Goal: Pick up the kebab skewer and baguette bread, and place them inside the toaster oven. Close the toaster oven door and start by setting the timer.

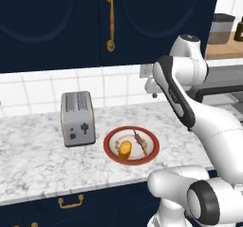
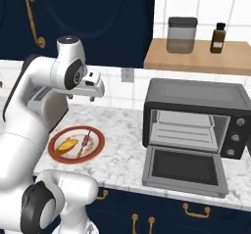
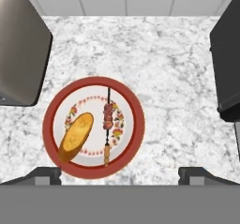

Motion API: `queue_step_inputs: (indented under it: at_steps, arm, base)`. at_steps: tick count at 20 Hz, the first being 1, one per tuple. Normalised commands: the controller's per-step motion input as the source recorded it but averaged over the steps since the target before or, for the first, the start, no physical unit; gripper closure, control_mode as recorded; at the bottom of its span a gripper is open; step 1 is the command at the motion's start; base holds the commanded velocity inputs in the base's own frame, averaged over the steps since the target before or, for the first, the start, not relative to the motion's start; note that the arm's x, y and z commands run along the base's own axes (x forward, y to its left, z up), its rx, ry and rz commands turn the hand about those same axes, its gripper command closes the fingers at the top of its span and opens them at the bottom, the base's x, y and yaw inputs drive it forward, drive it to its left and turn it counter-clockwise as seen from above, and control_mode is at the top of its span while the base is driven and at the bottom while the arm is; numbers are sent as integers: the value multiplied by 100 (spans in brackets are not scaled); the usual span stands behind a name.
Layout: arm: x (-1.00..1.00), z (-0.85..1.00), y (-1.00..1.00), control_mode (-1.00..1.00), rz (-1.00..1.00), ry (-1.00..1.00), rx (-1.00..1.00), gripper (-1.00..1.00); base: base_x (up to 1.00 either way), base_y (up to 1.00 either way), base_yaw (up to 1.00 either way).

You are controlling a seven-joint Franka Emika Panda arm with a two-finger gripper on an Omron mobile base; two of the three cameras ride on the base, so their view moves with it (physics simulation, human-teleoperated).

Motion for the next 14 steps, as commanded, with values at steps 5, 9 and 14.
queue_step_inputs:
  at_steps: [5, 9, 14]
  arm:
    - [0, 0, 0, 100, 0, 0, 0, -100]
    - [0, 0, 0, 100, 0, 0, 0, -100]
    - [0, 0, 0, 100, 0, 0, 0, -100]
  base:
    - [0, -50, -1]
    - [3, -43, -2]
    - [3, -29, -3]
